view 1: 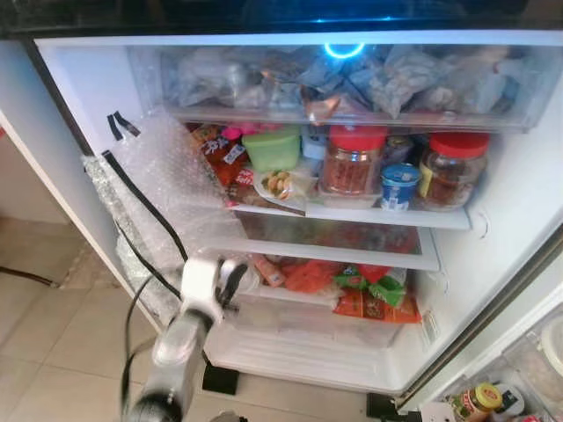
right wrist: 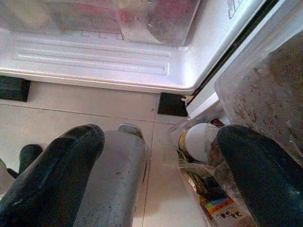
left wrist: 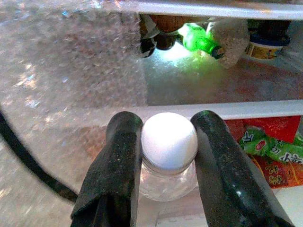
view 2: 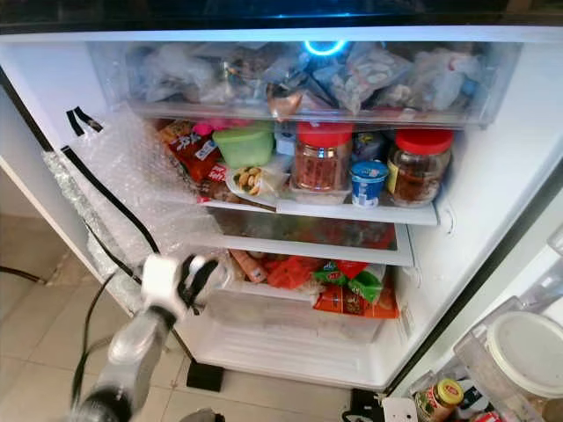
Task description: Restocking fridge
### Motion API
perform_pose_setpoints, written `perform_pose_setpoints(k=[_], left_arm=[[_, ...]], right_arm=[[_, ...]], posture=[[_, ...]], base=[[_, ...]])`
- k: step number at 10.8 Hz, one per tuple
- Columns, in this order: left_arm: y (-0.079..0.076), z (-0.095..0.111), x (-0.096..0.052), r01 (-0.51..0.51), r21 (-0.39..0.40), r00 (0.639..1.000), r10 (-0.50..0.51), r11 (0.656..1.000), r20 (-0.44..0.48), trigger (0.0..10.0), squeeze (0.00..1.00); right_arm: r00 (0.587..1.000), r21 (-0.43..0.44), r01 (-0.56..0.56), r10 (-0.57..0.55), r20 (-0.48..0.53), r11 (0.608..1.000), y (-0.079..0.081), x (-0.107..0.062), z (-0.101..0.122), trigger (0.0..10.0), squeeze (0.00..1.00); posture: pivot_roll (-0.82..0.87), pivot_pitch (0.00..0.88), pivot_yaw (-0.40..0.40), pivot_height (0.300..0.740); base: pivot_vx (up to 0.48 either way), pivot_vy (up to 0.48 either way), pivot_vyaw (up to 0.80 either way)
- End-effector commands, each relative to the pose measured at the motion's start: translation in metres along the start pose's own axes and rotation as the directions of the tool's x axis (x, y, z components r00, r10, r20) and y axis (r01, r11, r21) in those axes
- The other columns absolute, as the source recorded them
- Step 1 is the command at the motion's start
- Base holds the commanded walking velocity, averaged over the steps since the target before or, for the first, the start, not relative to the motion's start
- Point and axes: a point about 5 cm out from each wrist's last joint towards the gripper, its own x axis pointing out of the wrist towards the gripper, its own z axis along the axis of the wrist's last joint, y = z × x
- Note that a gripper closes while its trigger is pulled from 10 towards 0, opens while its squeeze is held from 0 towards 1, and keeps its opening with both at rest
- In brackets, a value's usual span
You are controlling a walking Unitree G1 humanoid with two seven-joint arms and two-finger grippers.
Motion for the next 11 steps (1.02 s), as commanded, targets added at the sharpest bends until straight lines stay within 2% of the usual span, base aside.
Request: perform_pose_setpoints(k=[1,4,8,11], left_arm=[[0.0,0.009,0.003,0.02,0.033,0.999,-0.021,0.999,0.03,10.0,0.0],[0.001,0.0,-0.012,-0.009,0.031,1.0,0.01,0.999,-0.006,10.0,0.0],[0.0,0.003,-0.009,0.007,0.039,0.999,-0.006,0.999,-0.045,10.0,0.0],[0.001,0.004,-0.009,0.002,0.04,0.999,0.0,0.999,-0.052,10.0,0.0]], right_arm=[[0.984,-0.001,-0.007,0.006,-0.178,1.0,0.001,-0.017,-0.045,10.0,0.0],[0.983,-0.006,-0.006,0.004,-0.181,1.0,0.001,-0.017,-0.045,10.0,0.0],[0.983,-0.008,-0.005,0.003,-0.184,1.0,0.0,-0.016,-0.044,10.0,0.0],[0.984,-0.002,-0.009,0.008,-0.177,1.0,0.001,-0.016,-0.044,10.0,0.0]], posture=[[-0.06,0.012,0.077,0.656],[-0.05,0.0,0.077,0.656],[-0.04,0.0,0.071,0.656],[-0.04,0.008,0.07,0.656]], base=[[0.0,0.0,0.0],[0.0,0.0,0.0],[0.0,0.0,0.0],[0.26,0.0,-0.17]])
